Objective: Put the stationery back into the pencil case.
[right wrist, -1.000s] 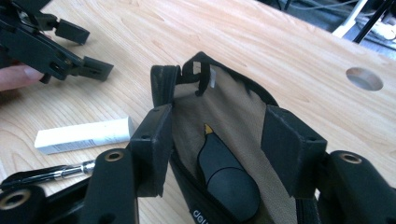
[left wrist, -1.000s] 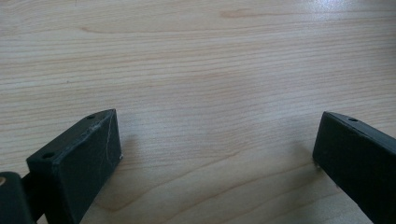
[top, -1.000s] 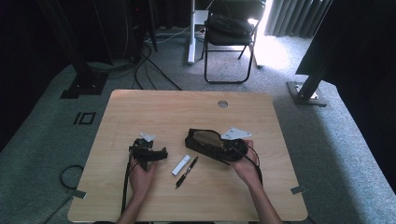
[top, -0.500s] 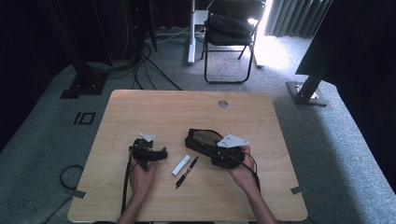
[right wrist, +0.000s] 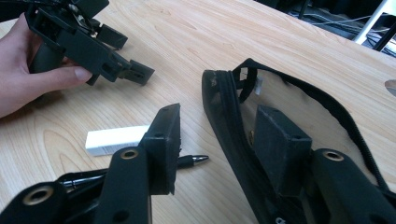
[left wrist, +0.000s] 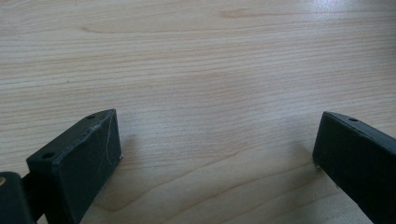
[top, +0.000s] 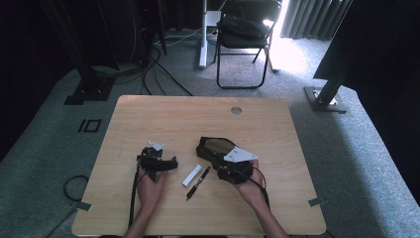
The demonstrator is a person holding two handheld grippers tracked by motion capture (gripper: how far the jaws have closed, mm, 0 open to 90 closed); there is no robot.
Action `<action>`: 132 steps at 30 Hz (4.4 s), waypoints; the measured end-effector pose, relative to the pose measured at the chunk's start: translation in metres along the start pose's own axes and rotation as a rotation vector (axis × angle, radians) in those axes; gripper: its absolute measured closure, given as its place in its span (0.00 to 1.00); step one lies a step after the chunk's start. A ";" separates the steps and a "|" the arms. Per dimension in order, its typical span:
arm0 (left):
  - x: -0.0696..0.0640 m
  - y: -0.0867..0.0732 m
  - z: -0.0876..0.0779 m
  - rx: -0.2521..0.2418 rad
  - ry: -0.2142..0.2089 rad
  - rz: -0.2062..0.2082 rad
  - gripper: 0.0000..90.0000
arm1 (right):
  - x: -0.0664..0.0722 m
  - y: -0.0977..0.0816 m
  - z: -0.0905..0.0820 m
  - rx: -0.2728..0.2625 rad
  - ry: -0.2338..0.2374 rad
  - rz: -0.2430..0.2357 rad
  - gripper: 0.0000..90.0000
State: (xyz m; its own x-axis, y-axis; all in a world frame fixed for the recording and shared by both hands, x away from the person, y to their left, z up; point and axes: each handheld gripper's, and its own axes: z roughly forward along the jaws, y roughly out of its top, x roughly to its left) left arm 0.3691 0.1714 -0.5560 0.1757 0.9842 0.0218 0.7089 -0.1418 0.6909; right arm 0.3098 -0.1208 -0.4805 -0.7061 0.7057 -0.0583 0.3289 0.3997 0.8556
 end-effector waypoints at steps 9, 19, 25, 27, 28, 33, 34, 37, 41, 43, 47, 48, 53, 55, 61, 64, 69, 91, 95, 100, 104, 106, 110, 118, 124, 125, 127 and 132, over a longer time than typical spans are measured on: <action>0.000 0.000 0.000 -0.001 0.000 0.000 0.01 | 0.014 -0.003 0.011 0.017 0.014 -0.006 0.60; 0.000 0.000 0.000 0.000 0.000 -0.001 0.01 | 0.028 -0.007 0.024 0.047 0.029 -0.022 0.60; 0.000 0.000 0.000 0.000 0.000 0.000 0.01 | 0.031 -0.011 0.031 0.068 0.028 -0.006 0.55; 0.000 0.000 0.000 0.000 0.000 0.000 0.01 | 0.033 -0.013 0.034 0.079 0.026 -0.001 0.52; 0.000 0.000 0.000 -0.001 0.000 0.000 0.01 | 0.034 -0.014 0.036 0.082 0.023 -0.003 0.51; 0.000 0.000 0.000 0.000 0.000 0.000 0.01 | 0.041 -0.019 0.044 0.106 0.022 -0.014 0.45; 0.000 0.000 0.000 -0.001 0.000 0.000 0.01 | 0.043 -0.020 0.046 0.110 0.020 -0.016 0.45; 0.000 0.000 0.000 0.000 0.000 0.000 0.01 | 0.047 -0.022 0.051 0.122 0.015 -0.014 0.43; 0.000 0.000 0.000 -0.001 0.000 0.000 0.01 | 0.049 -0.026 0.059 0.145 0.007 -0.015 0.42; 0.000 0.000 0.000 0.000 0.000 0.001 0.01 | 0.051 -0.028 0.063 0.158 0.005 -0.025 0.42; 0.000 0.000 0.000 0.000 0.000 0.000 0.01 | 0.054 -0.031 0.069 0.178 0.002 -0.034 0.42; 0.000 0.000 0.000 0.000 0.000 0.000 0.01 | 0.054 -0.031 0.069 0.178 0.002 -0.034 0.42; 0.000 0.000 0.000 0.000 0.000 0.000 0.01 | 0.056 -0.033 0.073 0.192 -0.005 -0.033 0.41; 0.000 0.000 0.000 0.001 0.000 0.001 0.01 | 0.055 -0.034 0.072 0.200 -0.006 -0.027 0.41; 0.000 0.000 0.000 0.000 0.000 0.000 0.01 | 0.052 -0.040 0.065 0.218 -0.014 -0.022 0.42; 0.000 0.000 0.000 0.000 0.000 0.000 0.01 | 0.049 -0.043 0.060 0.214 -0.020 -0.013 0.48; 0.000 0.000 0.000 0.000 0.000 0.000 0.01 | 0.043 -0.047 0.054 0.217 -0.033 -0.006 0.59; 0.000 0.000 0.000 0.000 0.000 0.000 0.01 | 0.030 -0.050 0.049 0.239 -0.030 -0.028 0.82; 0.000 0.000 0.000 0.000 0.000 0.000 0.01 | 0.028 -0.050 0.049 0.247 -0.040 -0.033 0.87; 0.000 0.000 0.000 0.000 0.000 0.000 0.01 | 0.023 -0.048 0.049 0.265 -0.041 -0.016 0.88; 0.000 0.000 0.000 0.000 0.000 0.000 0.01 | 0.019 -0.048 0.048 0.274 -0.049 -0.026 0.88; 0.000 0.000 0.000 0.000 0.000 0.000 0.01 | 0.015 -0.048 0.047 0.280 -0.050 -0.020 0.88; 0.000 0.000 0.000 0.000 0.000 0.000 0.01 | 0.013 -0.050 0.045 0.278 -0.043 -0.016 0.88; 0.000 0.000 0.000 0.000 0.000 0.000 0.01 | 0.013 -0.047 0.040 0.265 -0.044 -0.021 0.88; 0.000 0.000 0.000 0.001 0.000 0.001 0.01 | 0.013 -0.043 0.034 0.245 -0.045 -0.022 0.88; 0.000 0.000 0.000 0.000 0.000 0.000 0.01 | 0.013 -0.042 0.033 0.243 -0.045 -0.020 0.88; 0.000 0.000 0.000 0.000 0.000 0.000 0.01 | 0.013 -0.041 0.031 0.240 -0.045 -0.021 0.88; 0.000 0.000 0.000 0.000 0.000 0.000 0.01 | 0.012 -0.036 0.026 0.220 -0.048 -0.022 0.88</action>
State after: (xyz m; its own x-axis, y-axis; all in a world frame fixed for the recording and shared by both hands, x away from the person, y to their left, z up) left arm 0.3691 0.1714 -0.5560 0.1756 0.9842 0.0215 0.7089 -0.1415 0.6910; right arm 0.3054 -0.1114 -0.5258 -0.6856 0.7204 -0.1047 0.4464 0.5297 0.7212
